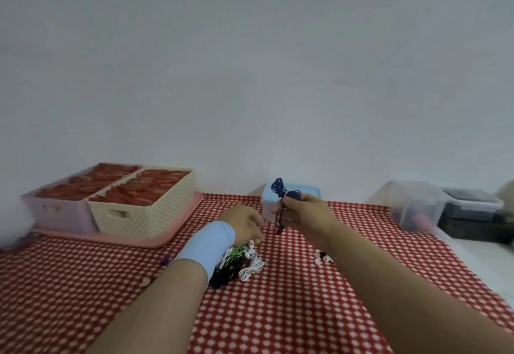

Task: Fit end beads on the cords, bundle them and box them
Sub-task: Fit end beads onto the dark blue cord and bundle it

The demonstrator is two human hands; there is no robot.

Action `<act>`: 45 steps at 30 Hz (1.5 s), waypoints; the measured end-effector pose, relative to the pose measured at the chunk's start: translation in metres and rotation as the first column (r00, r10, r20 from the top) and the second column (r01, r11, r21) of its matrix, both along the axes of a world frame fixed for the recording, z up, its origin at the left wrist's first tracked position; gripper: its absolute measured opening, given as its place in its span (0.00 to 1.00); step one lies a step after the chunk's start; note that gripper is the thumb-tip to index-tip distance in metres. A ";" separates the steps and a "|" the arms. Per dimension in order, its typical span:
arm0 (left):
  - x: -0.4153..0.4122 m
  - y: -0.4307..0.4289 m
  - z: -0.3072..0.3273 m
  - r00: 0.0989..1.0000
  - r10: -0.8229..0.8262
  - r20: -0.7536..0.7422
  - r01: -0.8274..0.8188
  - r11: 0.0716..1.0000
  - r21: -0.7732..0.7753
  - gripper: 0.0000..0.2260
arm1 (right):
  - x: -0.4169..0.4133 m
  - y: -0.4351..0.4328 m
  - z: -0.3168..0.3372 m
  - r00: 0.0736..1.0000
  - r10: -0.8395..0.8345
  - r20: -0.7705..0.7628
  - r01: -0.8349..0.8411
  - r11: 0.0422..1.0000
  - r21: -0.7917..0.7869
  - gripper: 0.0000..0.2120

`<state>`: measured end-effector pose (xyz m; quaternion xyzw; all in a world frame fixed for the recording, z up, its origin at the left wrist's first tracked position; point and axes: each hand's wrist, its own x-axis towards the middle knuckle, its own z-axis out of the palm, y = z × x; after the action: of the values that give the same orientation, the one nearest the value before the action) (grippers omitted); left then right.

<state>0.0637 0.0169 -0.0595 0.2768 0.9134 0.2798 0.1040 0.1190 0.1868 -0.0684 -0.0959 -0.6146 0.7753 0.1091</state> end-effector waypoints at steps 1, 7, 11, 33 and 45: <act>-0.002 -0.001 -0.003 1.000 -0.001 -0.003 0.001 1.000 -0.011 0.08 | 0.000 -0.003 -0.001 1.000 0.003 0.014 -0.003 1.000 0.010 0.05; -0.037 0.021 0.005 0.987 0.155 -0.035 -0.130 0.917 0.377 0.15 | -0.025 0.003 -0.006 0.989 -0.025 0.146 -0.024 0.947 0.321 0.09; -0.043 0.042 0.015 0.979 -0.139 0.149 0.092 0.954 0.285 0.13 | -0.032 0.024 -0.006 0.963 0.022 0.270 -0.162 0.846 0.508 0.06; -0.010 0.089 -0.011 0.932 -0.354 -0.078 0.340 0.929 -0.147 0.09 | 0.007 0.111 -0.004 0.920 -0.034 0.390 -0.355 0.348 0.868 0.10; -0.031 0.096 -0.045 0.934 -0.349 0.070 0.353 0.934 -0.055 0.06 | -0.009 0.123 -0.020 0.860 0.008 0.511 -0.489 0.302 0.818 0.09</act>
<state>0.0324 0.1128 -0.1049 0.4236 0.8545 0.2342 0.1884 0.1096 0.3094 -0.0886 -0.0785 -0.9580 0.2510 -0.1143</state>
